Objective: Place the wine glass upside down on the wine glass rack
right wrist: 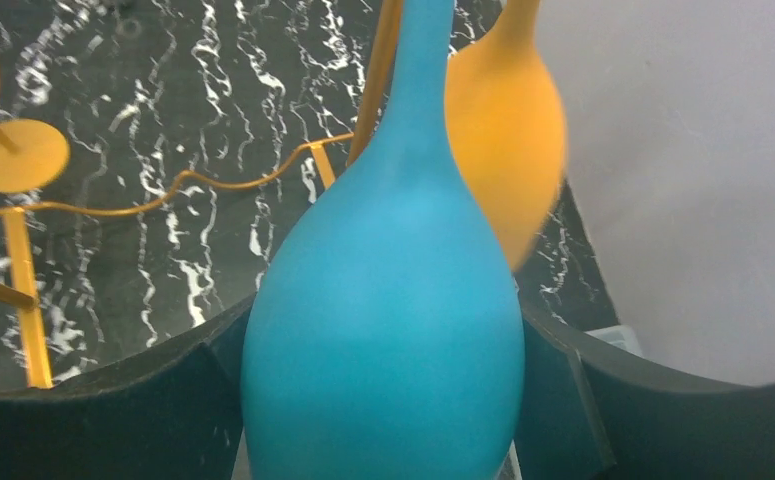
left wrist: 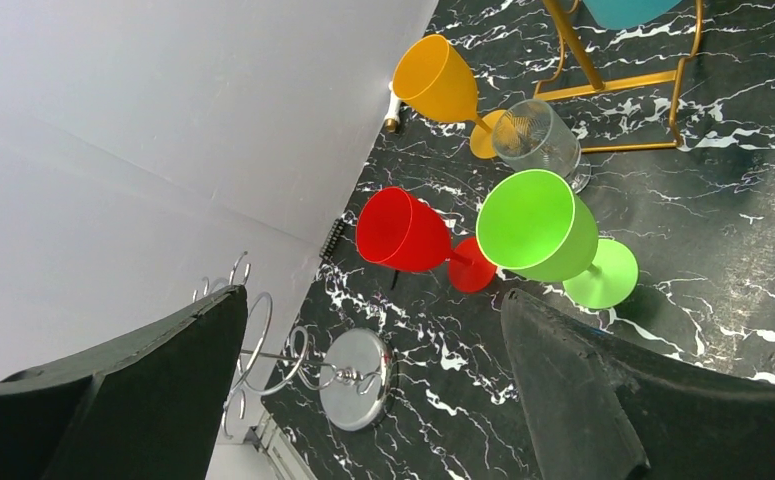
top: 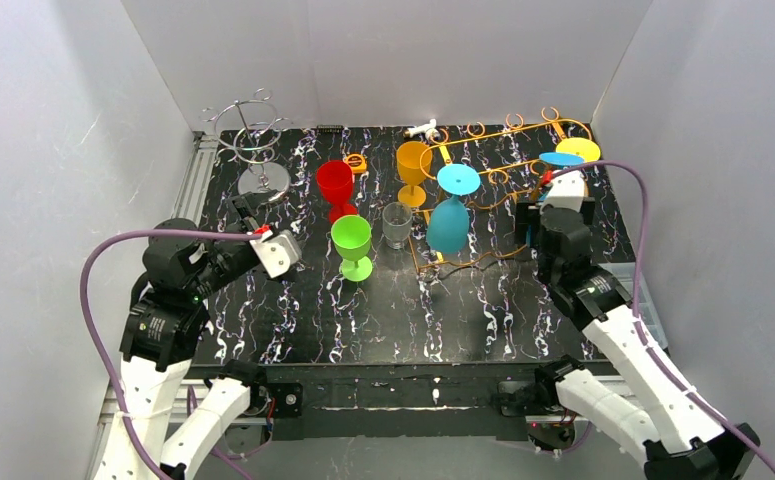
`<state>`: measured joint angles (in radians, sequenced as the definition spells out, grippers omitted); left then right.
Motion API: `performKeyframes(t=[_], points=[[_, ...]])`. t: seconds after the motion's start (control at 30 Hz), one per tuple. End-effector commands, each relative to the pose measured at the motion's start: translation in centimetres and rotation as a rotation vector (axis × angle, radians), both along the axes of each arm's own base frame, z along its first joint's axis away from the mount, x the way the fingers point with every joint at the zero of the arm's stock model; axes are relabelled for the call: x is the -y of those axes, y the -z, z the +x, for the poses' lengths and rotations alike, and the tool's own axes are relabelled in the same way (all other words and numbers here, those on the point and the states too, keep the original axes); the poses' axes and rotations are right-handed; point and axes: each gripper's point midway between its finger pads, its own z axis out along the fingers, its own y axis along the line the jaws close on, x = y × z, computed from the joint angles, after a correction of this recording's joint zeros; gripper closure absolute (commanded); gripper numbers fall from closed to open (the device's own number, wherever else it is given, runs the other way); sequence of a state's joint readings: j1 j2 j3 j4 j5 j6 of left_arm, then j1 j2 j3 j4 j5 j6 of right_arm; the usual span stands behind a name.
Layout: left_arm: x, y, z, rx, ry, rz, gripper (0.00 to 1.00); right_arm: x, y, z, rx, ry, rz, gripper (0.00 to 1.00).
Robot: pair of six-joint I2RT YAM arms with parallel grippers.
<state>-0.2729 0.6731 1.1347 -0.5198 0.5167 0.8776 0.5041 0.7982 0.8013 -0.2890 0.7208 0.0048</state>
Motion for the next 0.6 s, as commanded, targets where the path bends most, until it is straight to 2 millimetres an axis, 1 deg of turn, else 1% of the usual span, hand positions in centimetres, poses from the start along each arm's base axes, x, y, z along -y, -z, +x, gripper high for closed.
performKeyframes(t=[0.0, 0.1, 0.23, 0.3, 0.37, 0.57], points=[[-0.1, 0.2, 0.0, 0.004, -0.010, -0.006, 0.02, -2.8, -3.1, 0.5, 0.116, -0.177, 0.179, 0.25], [-0.1, 0.4, 0.1, 0.008, -0.008, 0.001, 0.02, -3.1, -2.4, 0.2, 0.119, -0.196, 0.199, 0.23], [-0.1, 0.4, 0.2, 0.008, -0.008, 0.002, 0.02, -3.8, -2.0, -0.4, 0.117, -0.243, 0.223, 0.23], [0.1, 0.6, 0.1, 0.011, 0.004, -0.001, 0.02, -3.5, -1.4, -0.8, 0.118, -0.238, 0.224, 0.23], [0.1, 0.7, 0.2, 0.015, 0.005, 0.001, 0.02, -3.4, -1.4, -0.9, 0.116, -0.234, 0.221, 0.23], [0.1, 1.0, -0.1, 0.019, 0.008, 0.003, 0.02, -4.3, -1.0, -0.4, 0.107, -0.260, 0.248, 0.24]])
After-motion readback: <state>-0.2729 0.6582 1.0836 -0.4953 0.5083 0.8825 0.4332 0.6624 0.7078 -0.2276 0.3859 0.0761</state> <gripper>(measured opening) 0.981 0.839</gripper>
